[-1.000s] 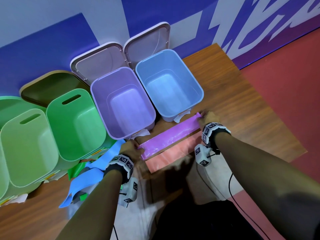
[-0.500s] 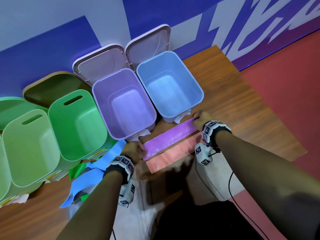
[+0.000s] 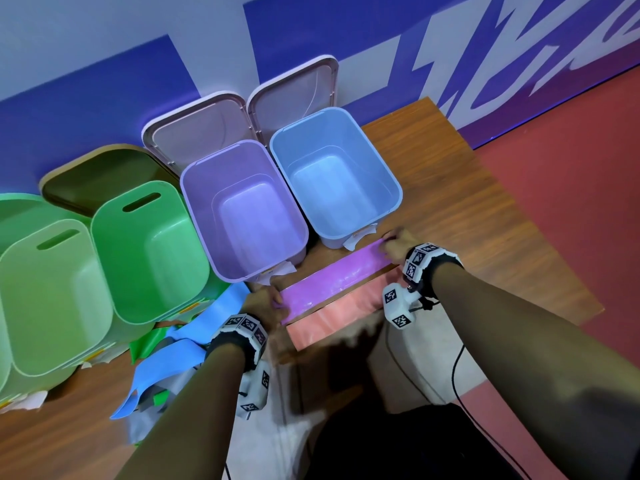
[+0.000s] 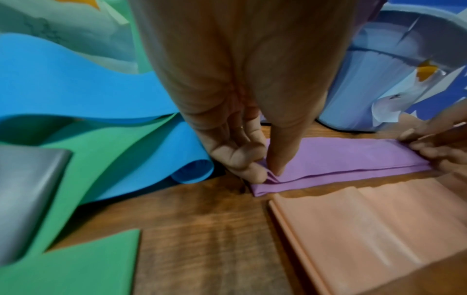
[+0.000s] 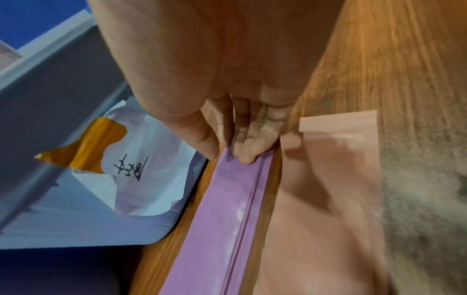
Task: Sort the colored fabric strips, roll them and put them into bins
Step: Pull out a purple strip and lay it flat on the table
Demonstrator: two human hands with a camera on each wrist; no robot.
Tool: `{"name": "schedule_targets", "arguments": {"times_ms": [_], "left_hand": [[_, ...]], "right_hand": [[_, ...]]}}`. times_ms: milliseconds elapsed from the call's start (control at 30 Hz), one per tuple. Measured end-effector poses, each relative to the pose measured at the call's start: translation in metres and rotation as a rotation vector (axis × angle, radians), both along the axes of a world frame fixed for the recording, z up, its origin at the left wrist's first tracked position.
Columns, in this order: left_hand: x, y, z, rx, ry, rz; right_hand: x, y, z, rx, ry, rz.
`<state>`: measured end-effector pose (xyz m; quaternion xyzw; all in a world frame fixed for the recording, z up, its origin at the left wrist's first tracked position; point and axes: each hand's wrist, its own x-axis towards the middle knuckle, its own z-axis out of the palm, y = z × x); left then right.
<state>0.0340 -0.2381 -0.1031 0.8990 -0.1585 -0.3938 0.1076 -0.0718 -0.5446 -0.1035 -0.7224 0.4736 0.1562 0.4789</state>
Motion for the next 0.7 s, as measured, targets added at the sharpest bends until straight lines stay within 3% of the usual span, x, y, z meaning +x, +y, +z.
{"name": "schedule_targets", "arguments": {"times_ms": [167,300,533,700], "left_hand": [[-0.006,-0.003,0.012,-0.007,-0.048,-0.053],[-0.007,0.002,0.021,-0.069,-0.01,-0.107],[-0.007,0.023,0.047,-0.1,0.022,-0.102],[-0.007,0.055,0.061,-0.107,-0.073,-0.065]], "right_hand": [[0.003,0.007,0.019,-0.023,-0.09,-0.037],[-0.001,0.018,0.024,0.0,-0.054,0.005],[0.004,0.06,0.039,-0.114,-0.007,0.147],[0.019,0.105,0.056,-0.095,-0.023,0.266]]}}
